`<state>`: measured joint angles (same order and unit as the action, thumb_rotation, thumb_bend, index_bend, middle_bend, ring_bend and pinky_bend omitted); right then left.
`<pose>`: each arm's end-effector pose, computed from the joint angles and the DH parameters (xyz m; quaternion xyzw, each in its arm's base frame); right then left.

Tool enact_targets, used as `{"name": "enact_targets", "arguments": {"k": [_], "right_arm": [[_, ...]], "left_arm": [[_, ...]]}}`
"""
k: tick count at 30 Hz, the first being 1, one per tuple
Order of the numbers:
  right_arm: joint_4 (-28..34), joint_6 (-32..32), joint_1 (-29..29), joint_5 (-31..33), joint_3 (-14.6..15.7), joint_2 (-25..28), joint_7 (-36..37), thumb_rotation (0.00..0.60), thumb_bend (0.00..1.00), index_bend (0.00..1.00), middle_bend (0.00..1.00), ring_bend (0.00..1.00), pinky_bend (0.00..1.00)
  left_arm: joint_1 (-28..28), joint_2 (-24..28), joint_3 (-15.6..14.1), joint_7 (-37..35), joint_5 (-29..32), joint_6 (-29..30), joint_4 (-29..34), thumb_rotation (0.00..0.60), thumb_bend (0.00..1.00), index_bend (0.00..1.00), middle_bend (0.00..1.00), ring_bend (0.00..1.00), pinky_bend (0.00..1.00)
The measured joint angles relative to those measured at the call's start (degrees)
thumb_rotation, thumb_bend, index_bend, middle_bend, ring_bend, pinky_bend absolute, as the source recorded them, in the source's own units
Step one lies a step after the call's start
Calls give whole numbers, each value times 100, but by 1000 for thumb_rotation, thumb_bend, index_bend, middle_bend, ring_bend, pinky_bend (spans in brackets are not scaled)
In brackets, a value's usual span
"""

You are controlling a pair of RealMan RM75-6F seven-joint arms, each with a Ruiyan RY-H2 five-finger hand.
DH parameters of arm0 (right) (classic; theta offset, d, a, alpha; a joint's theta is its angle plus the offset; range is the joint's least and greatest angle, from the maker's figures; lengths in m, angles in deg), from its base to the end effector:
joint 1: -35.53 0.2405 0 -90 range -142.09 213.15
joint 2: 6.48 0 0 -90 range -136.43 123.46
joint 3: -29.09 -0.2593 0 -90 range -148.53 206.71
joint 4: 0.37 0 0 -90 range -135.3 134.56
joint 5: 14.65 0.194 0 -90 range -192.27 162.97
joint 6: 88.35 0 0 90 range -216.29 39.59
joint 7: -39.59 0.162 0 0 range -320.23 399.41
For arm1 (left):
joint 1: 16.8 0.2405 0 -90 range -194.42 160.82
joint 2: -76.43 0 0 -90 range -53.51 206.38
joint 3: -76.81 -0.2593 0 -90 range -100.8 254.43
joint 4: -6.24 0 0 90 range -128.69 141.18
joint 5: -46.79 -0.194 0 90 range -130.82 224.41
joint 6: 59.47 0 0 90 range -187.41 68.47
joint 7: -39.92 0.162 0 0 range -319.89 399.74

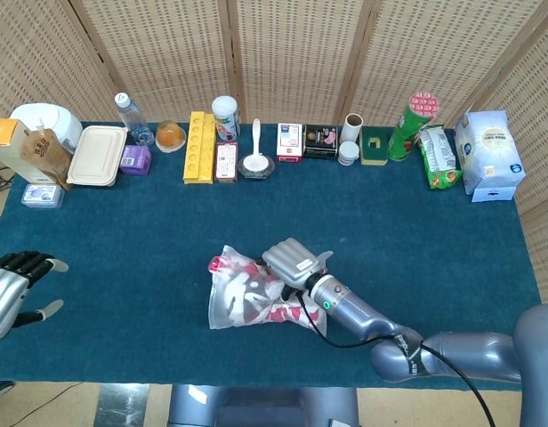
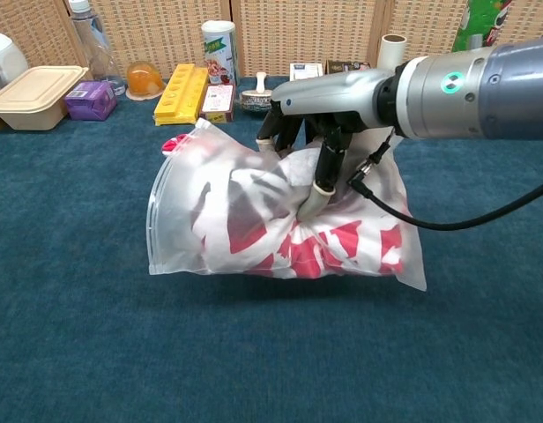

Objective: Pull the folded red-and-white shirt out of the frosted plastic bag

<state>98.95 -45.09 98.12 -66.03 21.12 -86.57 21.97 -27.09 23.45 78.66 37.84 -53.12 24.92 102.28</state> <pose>-0.0342 -0.3487 -0.0112 0.8253 -0.3748 0.3402 0.2504 -0.2539 0.2142 0.2066 -0.7022 -0.2833 -0.4108 0.5078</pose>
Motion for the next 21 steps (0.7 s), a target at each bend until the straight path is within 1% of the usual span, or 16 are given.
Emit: {"name": "enact_targets", "arguments": {"k": [4, 7, 9, 12, 15, 19, 21], "right_arm": [[183, -160, -122, -154, -58, 173, 367, 600, 97, 877, 927, 1000, 1000], [265, -243, -195, -284, -92, 263, 583, 600, 97, 878, 928, 1000, 1000], [306, -300, -227, -349, -115, 308, 712, 600, 97, 878, 929, 1000, 1000], [349, -377, -262, -435, -140, 361, 870, 600, 97, 878, 932, 1000, 1000], [370, -429, -300, -529, -158, 410, 1019, 600, 97, 878, 932, 1000, 1000], [394, -477, -352, -657, -182, 459, 1202, 600, 97, 877, 932, 1000, 1000], [409, -494, -377, -722, -196, 475, 1288, 600, 97, 878, 933, 1000, 1000]], "left_arm": [[-432, 102, 65, 173, -197, -452, 178, 600, 101, 391, 639, 543, 585], [-765, 111, 144, 286, -305, -772, 307, 600, 101, 391, 737, 628, 683], [-955, 84, 197, 362, -330, -991, 390, 600, 102, 391, 842, 739, 782], [-1201, 20, 274, 458, -276, -1323, 528, 600, 101, 404, 963, 876, 885], [-1422, -28, 344, 520, -91, -1670, 716, 597, 102, 415, 999, 942, 939], [-1641, -58, 413, 588, 271, -2055, 959, 506, 102, 417, 1000, 976, 967], [-1735, -70, 437, 581, 445, -2226, 1067, 487, 102, 422, 1000, 979, 968]]}}
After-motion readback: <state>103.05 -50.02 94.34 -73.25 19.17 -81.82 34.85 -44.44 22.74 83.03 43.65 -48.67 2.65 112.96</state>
